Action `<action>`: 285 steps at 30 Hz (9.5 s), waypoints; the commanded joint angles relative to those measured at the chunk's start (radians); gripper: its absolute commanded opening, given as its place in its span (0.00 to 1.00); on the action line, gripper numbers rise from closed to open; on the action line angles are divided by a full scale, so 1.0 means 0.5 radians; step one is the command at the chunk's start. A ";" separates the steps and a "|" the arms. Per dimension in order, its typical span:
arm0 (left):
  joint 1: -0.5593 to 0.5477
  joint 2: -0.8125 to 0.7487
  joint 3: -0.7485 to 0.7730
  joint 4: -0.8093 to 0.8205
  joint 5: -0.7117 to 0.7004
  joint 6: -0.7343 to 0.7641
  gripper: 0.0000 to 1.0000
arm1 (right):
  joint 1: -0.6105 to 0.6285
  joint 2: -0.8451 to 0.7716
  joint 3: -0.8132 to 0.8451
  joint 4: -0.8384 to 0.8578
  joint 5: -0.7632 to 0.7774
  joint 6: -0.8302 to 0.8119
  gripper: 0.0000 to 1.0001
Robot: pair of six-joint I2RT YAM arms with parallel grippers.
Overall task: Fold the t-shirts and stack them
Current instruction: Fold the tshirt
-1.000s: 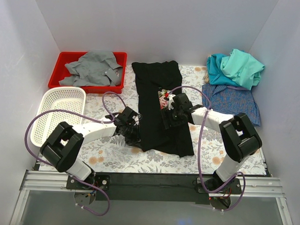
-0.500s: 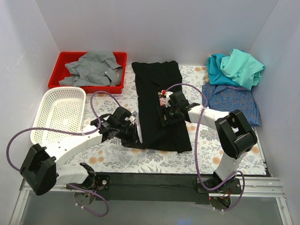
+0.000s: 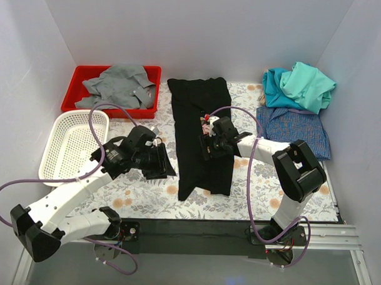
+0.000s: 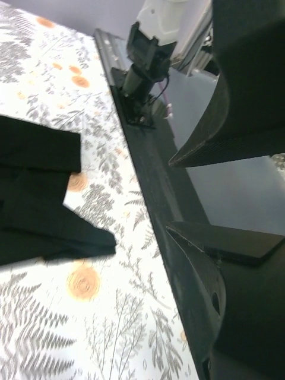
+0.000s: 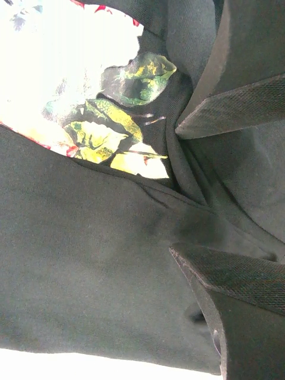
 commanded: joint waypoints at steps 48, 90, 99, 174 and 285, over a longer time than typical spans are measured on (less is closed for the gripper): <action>-0.075 0.494 -0.885 1.179 -0.049 -0.033 0.36 | 0.018 0.092 -0.010 -0.214 -0.007 -0.086 0.77; -0.167 0.451 -0.866 1.449 0.533 0.022 0.28 | 0.018 0.172 0.049 -0.254 0.033 -0.076 0.77; -0.185 0.586 -0.909 1.434 0.479 0.001 0.30 | 0.015 0.190 0.067 -0.254 0.036 -0.086 0.77; -0.222 0.396 -0.195 0.428 -0.012 0.161 0.00 | 0.051 -2.010 -0.725 -0.999 -0.103 0.927 0.01; -0.357 0.402 -0.921 1.035 -0.348 0.166 0.54 | 0.058 -1.933 -1.249 -0.622 -0.287 0.908 0.51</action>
